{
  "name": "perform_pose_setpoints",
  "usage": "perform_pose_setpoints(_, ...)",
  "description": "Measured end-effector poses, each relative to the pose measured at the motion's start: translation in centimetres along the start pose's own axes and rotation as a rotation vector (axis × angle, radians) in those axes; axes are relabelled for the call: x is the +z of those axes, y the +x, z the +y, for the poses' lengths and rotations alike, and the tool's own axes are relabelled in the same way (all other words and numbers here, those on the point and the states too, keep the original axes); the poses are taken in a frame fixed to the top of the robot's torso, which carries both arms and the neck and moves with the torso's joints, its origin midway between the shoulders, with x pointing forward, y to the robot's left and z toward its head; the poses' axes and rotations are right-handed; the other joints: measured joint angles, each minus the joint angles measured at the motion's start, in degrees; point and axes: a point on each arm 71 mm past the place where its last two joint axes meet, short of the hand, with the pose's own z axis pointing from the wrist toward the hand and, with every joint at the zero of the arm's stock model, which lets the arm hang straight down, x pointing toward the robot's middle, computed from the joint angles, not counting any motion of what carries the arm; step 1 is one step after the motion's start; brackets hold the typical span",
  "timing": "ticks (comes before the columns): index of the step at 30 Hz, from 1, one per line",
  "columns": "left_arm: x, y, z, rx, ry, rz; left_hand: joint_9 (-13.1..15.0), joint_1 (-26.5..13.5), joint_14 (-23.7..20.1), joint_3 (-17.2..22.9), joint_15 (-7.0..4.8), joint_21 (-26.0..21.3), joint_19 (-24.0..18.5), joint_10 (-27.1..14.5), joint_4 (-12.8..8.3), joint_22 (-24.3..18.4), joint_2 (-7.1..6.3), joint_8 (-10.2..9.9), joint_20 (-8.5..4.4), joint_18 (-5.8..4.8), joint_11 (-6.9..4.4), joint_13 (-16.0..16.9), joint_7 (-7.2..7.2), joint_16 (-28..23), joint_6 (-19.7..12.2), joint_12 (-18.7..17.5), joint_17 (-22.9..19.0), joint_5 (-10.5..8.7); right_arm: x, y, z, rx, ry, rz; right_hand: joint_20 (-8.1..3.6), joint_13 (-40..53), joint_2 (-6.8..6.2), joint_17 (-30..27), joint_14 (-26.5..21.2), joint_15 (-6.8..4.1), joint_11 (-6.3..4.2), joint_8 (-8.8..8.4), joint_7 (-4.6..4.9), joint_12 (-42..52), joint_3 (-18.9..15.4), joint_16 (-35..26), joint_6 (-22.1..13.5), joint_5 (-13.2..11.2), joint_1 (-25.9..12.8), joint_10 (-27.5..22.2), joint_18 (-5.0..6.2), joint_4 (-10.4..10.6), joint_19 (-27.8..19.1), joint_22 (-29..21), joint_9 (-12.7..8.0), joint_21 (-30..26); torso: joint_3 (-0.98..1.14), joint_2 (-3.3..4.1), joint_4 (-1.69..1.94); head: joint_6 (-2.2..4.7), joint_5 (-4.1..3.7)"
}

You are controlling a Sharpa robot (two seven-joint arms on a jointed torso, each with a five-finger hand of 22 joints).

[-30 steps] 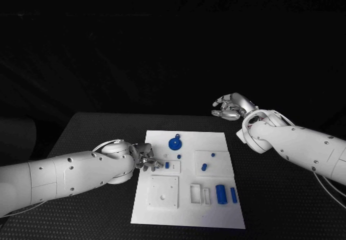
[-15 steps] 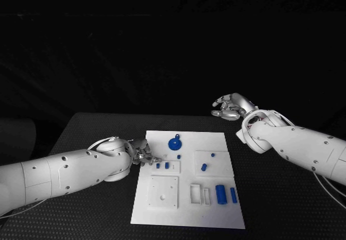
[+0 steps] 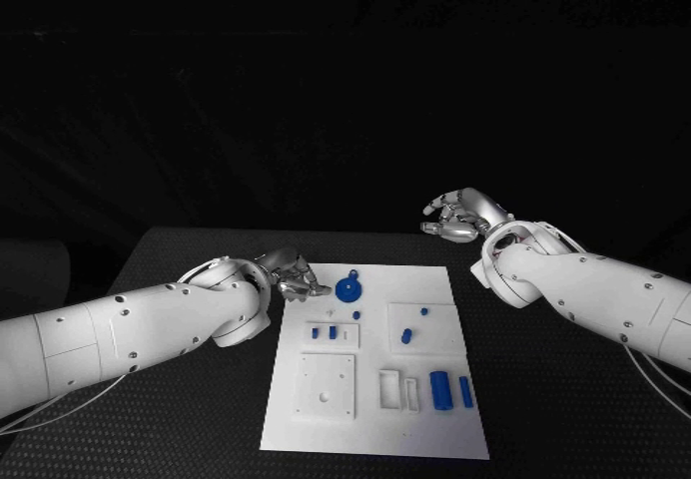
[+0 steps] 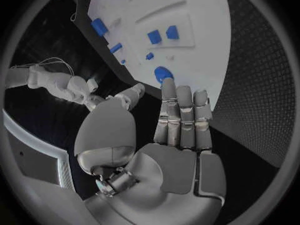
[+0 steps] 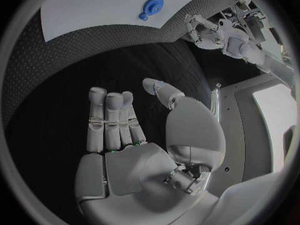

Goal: Assemble the parts on the task board

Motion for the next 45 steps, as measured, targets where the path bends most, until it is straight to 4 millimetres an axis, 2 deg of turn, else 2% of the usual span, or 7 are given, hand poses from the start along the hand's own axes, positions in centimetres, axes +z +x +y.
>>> perform_pose_setpoints(2,0.2,0.1,-0.7,-0.02,0.051,-0.012,0.0,4.0,-1.2,-0.2,1.1,-1.4,-0.9,-1.4,-4.5,-0.4,1.21,0.0,0.53,-0.01,0.95,-1.4,0.55,-1.8,-0.7,-2.7,-0.7,2.43,0.0,0.0,0.0,0.0,0.001,0.0,0.0,0.0,0.0,0.0,0.0,0.0,0.0,0.0,-0.05,0.0,0.0,0.0,0.0,0.0,0.0,0.0,0.0,0.0,0.0,0.0,0.0,0.0,0.02,0.0,-0.01,0.06,-0.07)
perform_pose_setpoints(4,0.5,0.2,-1.5,-0.023,0.106,-0.021,-0.2,7.5,-1.4,1.0,2.02,-2.4,-1.0,-3.0,-9.0,-0.7,1.83,0.0,0.59,0.0,2.24,-3.3,0.94,-3.0,-1.7,-6.5,-1.0,2.99,0.0,0.0,0.0,0.0,0.001,0.0,0.0,0.0,0.0,0.0,0.0,0.0,0.0,0.0,-0.06,0.0,0.0,0.0,0.0,0.0,0.0,0.0,0.0,0.0,0.0,0.0,0.0,0.0,0.02,0.0,0.0,0.15,-0.11)
perform_pose_setpoints(7,0.9,0.5,-2.7,-0.004,0.179,-0.034,-1.0,9.0,-1.1,2.5,2.56,-3.0,-1.0,-3.7,-13.5,-0.7,2.27,0.0,0.59,-0.01,3.7,-5.9,1.4,-4.1,-2.5,-12.0,-1.0,2.99,0.0,0.0,0.0,0.001,0.0,0.0,0.0,0.0,0.0,0.0,0.0,0.0,0.0,0.0,-0.08,0.0,0.0,0.0,0.0,0.0,0.0,0.0,0.0,0.0,0.0,0.0,0.0,0.0,0.03,0.0,0.0,0.25,-0.13)
perform_pose_setpoints(12,1.5,0.9,-4.2,0.08,0.278,-0.055,-1.9,9.8,-0.6,3.8,3.14,-3.4,-0.8,-3.7,-17.1,-0.1,1.48,-0.7,0.74,-0.13,5.01,-8.6,1.26,-4.5,-3.0,-18.8,-0.5,1.55,0.1,0.1,0.1,0.002,-0.001,0.001,0.0,-0.1,0.0,0.0,0.0,0.0,0.0,0.0,-0.09,0.0,0.0,0.0,0.0,0.0,0.0,0.0,0.0,0.0,0.0,0.0,0.0,0.0,0.04,0.04,-0.04,0.48,-0.14)
perform_pose_setpoints(23,2.8,3.2,-6.6,0.337,0.418,-0.045,-2.7,11.0,0.4,4.1,3.53,-3.4,0.5,-4.1,-17.6,1.0,0.28,-1.1,0.39,-0.84,5.57,-10.3,0.91,-3.8,-3.4,-23.9,0.8,1.44,0.1,0.3,0.3,0.005,-0.004,0.003,0.0,-0.1,0.0,-0.1,0.0,0.0,0.0,0.0,-0.11,0.0,0.0,0.0,0.0,0.0,0.0,0.0,0.0,0.0,0.0,0.0,0.0,0.0,-0.02,0.18,-0.13,0.84,-0.41)
perform_pose_setpoints(25,3.0,3.6,-6.8,0.375,0.431,-0.034,-2.8,11.0,0.4,4.1,3.53,-3.4,0.6,-4.1,-17.6,1.2,0.28,-1.1,0.28,-0.41,5.57,-10.5,0.91,-3.4,-3.4,-24.5,1.1,1.44,0.1,0.3,0.3,0.005,-0.005,0.004,0.0,-0.1,0.0,-0.1,0.0,0.0,0.0,0.0,-0.11,0.0,0.0,0.0,0.0,0.0,0.0,0.0,0.0,0.0,0.0,0.0,0.0,0.0,-0.01,0.21,-0.16,0.85,-0.46)
perform_pose_setpoints(45,3.7,6.0,-6.9,0.524,0.436,0.077,-3.5,10.1,0.6,3.8,3.66,-3.2,1.0,-3.1,-16.7,1.7,-0.21,-1.1,0.29,-0.01,5.69,-11.3,1.08,-2.7,-3.2,-27.0,2.0,0.89,0.2,0.4,0.5,0.007,-0.008,0.006,0.0,-0.1,0.0,-0.1,0.0,0.0,0.0,0.0,-0.14,0.0,0.0,0.0,0.2,0.0,0.0,0.0,0.0,0.0,0.0,0.0,0.0,0.0,-0.1,0.22,-0.09,0.44,-0.98)
